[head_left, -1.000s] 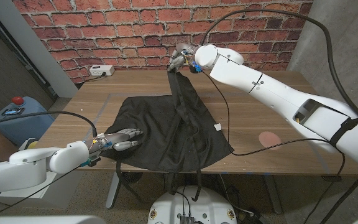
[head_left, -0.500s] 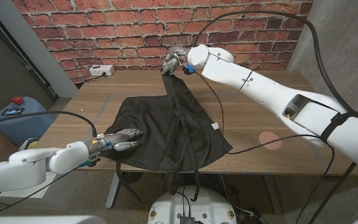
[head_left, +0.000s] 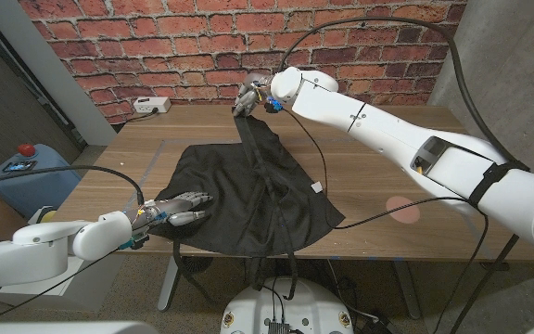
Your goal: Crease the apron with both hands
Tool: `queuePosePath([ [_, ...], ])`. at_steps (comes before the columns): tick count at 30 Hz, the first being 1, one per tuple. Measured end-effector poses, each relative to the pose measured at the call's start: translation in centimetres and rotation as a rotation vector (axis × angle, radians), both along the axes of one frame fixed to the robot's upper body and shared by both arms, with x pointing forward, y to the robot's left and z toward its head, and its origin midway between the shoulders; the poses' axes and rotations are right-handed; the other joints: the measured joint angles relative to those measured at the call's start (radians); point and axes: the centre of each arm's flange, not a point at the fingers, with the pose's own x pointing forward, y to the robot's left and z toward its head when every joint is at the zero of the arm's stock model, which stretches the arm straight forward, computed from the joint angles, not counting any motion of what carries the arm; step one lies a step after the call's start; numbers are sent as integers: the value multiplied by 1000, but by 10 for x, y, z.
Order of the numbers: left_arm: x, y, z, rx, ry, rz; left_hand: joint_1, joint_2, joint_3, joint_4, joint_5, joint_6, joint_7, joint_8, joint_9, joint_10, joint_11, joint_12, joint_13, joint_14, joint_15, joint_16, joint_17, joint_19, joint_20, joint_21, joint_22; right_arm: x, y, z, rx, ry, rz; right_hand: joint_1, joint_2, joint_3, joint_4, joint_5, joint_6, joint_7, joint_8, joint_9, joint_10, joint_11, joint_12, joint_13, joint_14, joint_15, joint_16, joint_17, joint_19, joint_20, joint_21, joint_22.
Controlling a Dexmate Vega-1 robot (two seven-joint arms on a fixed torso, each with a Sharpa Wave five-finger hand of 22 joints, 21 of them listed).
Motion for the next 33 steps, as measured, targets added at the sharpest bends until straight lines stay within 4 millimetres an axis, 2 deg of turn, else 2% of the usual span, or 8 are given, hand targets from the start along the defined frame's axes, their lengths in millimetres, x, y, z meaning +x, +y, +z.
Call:
queuePosePath([
  [6, 0, 0, 0, -2, -1, 1, 0, 0, 0, 0, 0, 0, 0, 0, 0, 0, 0, 0, 0, 0, 0, 0, 0, 0, 0, -2, 1, -2, 6, 2, -5, 2, 13, 9, -2, -5, -5, 0, 4, 4, -2, 1, 0, 0, 0, 0, 8, -4, -4, 0, 0, 0, 0, 0],
  [16, 0, 0, 0, -2, -3, 1, 0, 0, 0, 0, 0, 0, 0, 0, 0, 0, 0, 0, 0, 1, 1, -1, 0, 0, 0, -2, 1, -2, 17, 0, -16, 14, 28, 9, -1, -8, -3, 0, 4, 4, -3, 1, 0, 0, 0, 0, 11, -7, -11, 0, 0, 0, 0, 0],
  [21, 0, 0, -1, -3, -4, 0, 0, 0, 0, 0, 0, 0, 0, 0, 0, 0, 0, 0, 0, 2, 2, -3, 0, 0, 0, 2, 0, 0, 27, -5, -32, 31, 39, 9, -2, -8, -3, 0, 4, 4, -10, 1, 0, 0, 0, 0, 11, -7, -11, 0, 0, 0, 0, 0],
  [33, -2, -1, -2, -4, -5, 2, 5, 5, 0, 0, 0, 0, 0, 0, 0, 0, 0, 0, 0, 2, 2, 0, 1, 0, 0, 2, 0, 2, 55, -17, -77, 63, 73, 9, -1, -13, 1, 0, 4, 4, -11, 0, 0, 0, -7, 3, 11, -7, -22, 5, 3, 3, 0, 0],
])
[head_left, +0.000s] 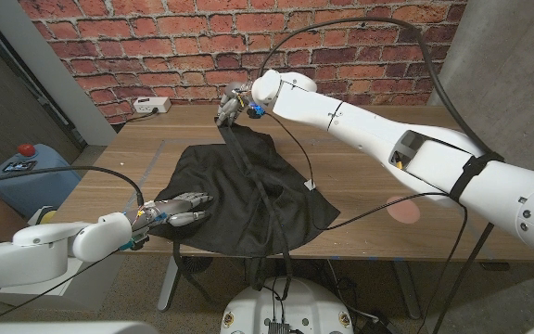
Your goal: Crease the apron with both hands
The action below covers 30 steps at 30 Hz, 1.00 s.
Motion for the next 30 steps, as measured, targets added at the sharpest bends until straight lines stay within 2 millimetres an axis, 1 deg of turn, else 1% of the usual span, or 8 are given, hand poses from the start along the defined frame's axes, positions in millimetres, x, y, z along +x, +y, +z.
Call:
queuePosePath([
  [12, -3, -1, -2, -6, 0, 3, 5, -5, 0, 0, 0, 0, 0, 0, 0, 0, 0, 0, 0, 0, 0, 0, 0, 0, 0, 0, 0, 0, 20, -9, -29, 11, 31, 3, 3, 0, 0, 0, 0, 0, -1, 0, 0, 0, 0, 1, 2, 1, -4, 5, 5, -5, 0, 0],
  [14, -3, -1, -3, -5, 1, 2, 5, -5, 0, 0, 0, 0, 0, 0, 0, 0, 0, 0, 0, 0, 0, 0, 0, 0, 0, 0, 0, 0, 21, -9, -31, 6, 35, 4, 4, 0, 0, 0, 0, 0, -1, 0, 0, 0, 0, 1, 2, 1, -7, 6, 5, -5, 0, 0],
  [15, -3, -1, -3, -6, 0, 4, 5, -5, 0, 0, 0, 0, 0, 0, 0, 0, 0, 0, 0, 0, 0, 0, 0, 0, 0, 0, 0, 3, 25, -13, -36, 14, 29, 4, 4, 0, 0, 0, 0, 0, -1, 0, 0, 0, 0, 1, 2, 1, -7, 8, 5, -5, 0, 0],
  [18, -4, -2, -3, -6, 1, 1, 5, -5, 0, 0, 0, 0, 0, 0, 0, 0, 0, 0, 0, 0, 0, 0, 0, 0, 0, -1, 0, 1, 26, -11, -38, 1, 40, 4, 4, 0, 0, 0, 4, -4, -1, 0, 0, 0, 0, 1, 2, 1, -7, 9, 5, -5, 0, 0],
  [20, -4, -2, -3, -6, 2, 0, 5, -5, 0, 0, 0, 0, 0, 0, 0, 0, 0, 0, 0, 0, 0, -1, 0, 0, 0, -1, 0, 1, 27, -10, -38, -7, 46, 4, 4, -4, 4, 0, 4, -4, -3, 0, 0, 0, 0, 1, 3, 2, -7, 9, 5, -5, 0, 0],
  [21, -5, -3, -3, -7, 2, -1, 5, -5, 0, 0, 0, 0, 0, 0, 0, 0, 0, 0, 0, 0, 0, -1, -1, 0, 0, -2, 0, 7, 34, -16, -48, 6, 30, 4, 4, -4, 4, 0, 4, -4, -3, 0, 0, 0, 0, 1, 7, 0, -7, 12, 5, -5, 0, 0],
  [25, -5, -3, -3, -11, -1, 7, 5, -5, 0, 0, 0, 0, 0, 0, 0, 0, 0, 0, 0, 0, 0, -1, -1, -2, -2, -2, 0, 12, 38, -19, -56, 7, 26, 4, 4, -7, 1, 0, 0, -8, -3, 0, 0, 0, 0, 1, 8, 0, -11, 14, 5, -5, 0, 0],
  [30, -6, -5, -4, -12, 1, 3, 5, -5, 0, 0, 0, 0, 0, 0, 0, 0, 0, 0, -1, 0, 0, -3, -1, -2, -2, -3, 0, 10, 41, -17, -62, -10, 48, 4, 4, -10, -1, 0, 0, -8, -3, 0, 0, 0, 0, 1, 7, -4, -11, 19, 5, -5, 0, 0],
])
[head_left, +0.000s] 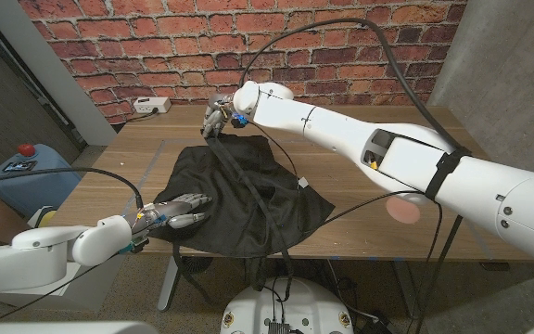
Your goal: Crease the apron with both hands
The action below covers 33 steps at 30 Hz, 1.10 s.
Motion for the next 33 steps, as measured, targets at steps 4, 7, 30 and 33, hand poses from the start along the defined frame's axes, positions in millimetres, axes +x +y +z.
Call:
queuePosePath([
  [4, 0, -1, 0, -3, 0, 4, 0, 0, -3, -3, 0, 0, 0, 0, 0, 0, 0, 0, 0, 0, 0, -1, 0, 0, 0, 0, 0, 10, 6, -9, -15, 16, -21, 0, 0, 0, 0, 0, 4, -4, 0, 0, 0, 0, -8, 0, 1, -1, 0, 0, 0, 0, 0, 0],
  [7, 0, -1, -1, -5, -1, 8, 0, 0, -3, -3, 0, 0, 0, 0, 0, 0, 0, 0, 0, 0, 0, 2, 0, 0, 0, 0, 0, 16, 11, -15, -28, 25, -35, 0, 0, -4, 4, 0, 5, -5, 0, 0, 0, 0, -8, 0, 1, -1, -6, 0, 0, 0, 0, 0],
  [30, -5, -7, -4, -20, 2, 13, 5, 5, -3, -2, 0, 11, 0, 6, 1, 0, 0, 0, 0, 0, 0, 2, 1, -2, -2, 4, -1, 38, 34, -41, -25, 4, -63, -37, 12, -26, 26, 0, -22, -17, -17, 0, -11, 1, -44, -26, -3, -5, -34, 3, 0, -11, 0, 0],
  [33, -5, -7, -4, -20, 3, 15, 5, 5, -3, -3, 0, 11, 0, 6, 1, 0, 0, 0, 0, 0, 0, 2, 1, -2, -2, 4, -1, 40, 33, -43, -26, 7, -68, -72, 13, -40, 40, 0, -35, -5, -25, 0, -22, 4, -59, -40, -13, -1, -38, 0, -6, -5, 0, 0],
])
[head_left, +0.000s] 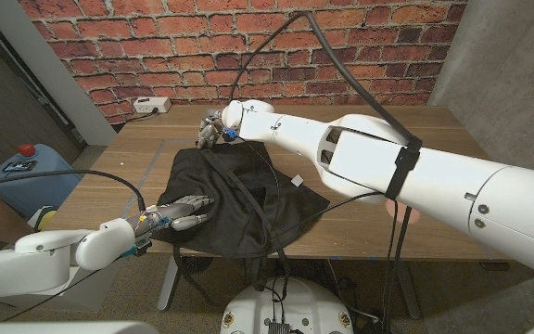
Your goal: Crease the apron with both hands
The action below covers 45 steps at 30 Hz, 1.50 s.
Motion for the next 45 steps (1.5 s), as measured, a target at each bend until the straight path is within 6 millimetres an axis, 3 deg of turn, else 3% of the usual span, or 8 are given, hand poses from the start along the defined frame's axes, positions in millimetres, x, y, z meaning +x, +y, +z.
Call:
queuePosePath([
  [13, 2, 0, 3, 1, -1, 0, 0, 0, 0, 0, 0, 0, 0, 0, 0, 0, 0, 0, 0, 0, 0, 0, 0, 0, 0, 0, 1, 2, -4, 2, -8, 21, -3, -116, -27, -47, 47, -5, -84, 38, -45, -7, -76, 58, -67, -50, -57, 26, -53, -42, -30, 48, -13, 0],
  [22, 4, -1, 5, 2, -2, -3, 0, 0, 0, 0, 0, 0, 0, 0, 0, 0, 0, 0, 0, 0, 0, -3, -1, 0, 0, -2, 1, -2, -3, 9, -35, 58, 16, -155, -34, -59, 54, 0, -142, 64, -77, -16, -134, 92, -114, -80, -92, 61, -81, -79, -42, 71, -20, 0],
  [30, 5, -2, 3, 3, 3, -7, 6, -6, 3, -3, 0, 0, 0, 0, 0, 0, 0, 0, 0, 0, 0, 0, -1, 0, 0, -4, 1, 0, -9, 10, -38, 99, 27, -165, -33, -59, 53, 7, -167, 60, -88, -26, -188, 95, -155, -101, -125, 79, -94, -95, -55, 84, -29, 0],
  [38, 6, 0, 4, 3, 3, -3, 6, -6, 3, -3, 0, 0, 0, 0, 0, 0, 0, 0, 0, 0, 0, 0, 0, 0, 0, -4, 0, 8, -24, 5, -36, 136, -29, -175, -32, -69, 52, 8, -164, 56, -88, -30, -188, 95, -166, -112, -143, 75, -94, -91, -60, 89, -35, 0],
  [39, 6, -1, 4, 2, 4, -11, 6, -6, 3, -3, 0, 0, 0, 0, 0, 0, 0, 0, 0, 0, 0, 0, 0, 0, 0, -4, 0, 12, -25, -18, -37, 173, -33, -175, -32, -69, 52, 8, -164, 56, -88, -30, -188, 95, -166, -112, -143, 75, -94, -89, -60, 89, -35, 0],
  [40, 6, 0, 4, 3, 4, -11, 6, -6, 3, -3, 0, 0, 0, 0, 0, 0, 0, 0, 0, 0, 0, 0, 0, 0, 0, -4, 0, 10, -38, 8, -4, 129, 8, -176, -31, -69, 52, 8, -164, 56, -88, -30, -188, 95, -167, -112, -146, 79, -94, -88, -60, 89, -35, 0],
  [45, 9, 0, 6, 9, 5, -20, 6, -6, 3, -3, 0, 0, 0, 0, 0, 0, 0, 0, 0, 0, 0, 0, 0, 0, 0, -4, 0, 6, -48, 15, 9, 117, 15, -179, -28, -69, 52, 8, -164, 57, -88, -35, -195, 101, -174, -117, -161, 82, -89, -88, -68, 96, -35, 0],
])
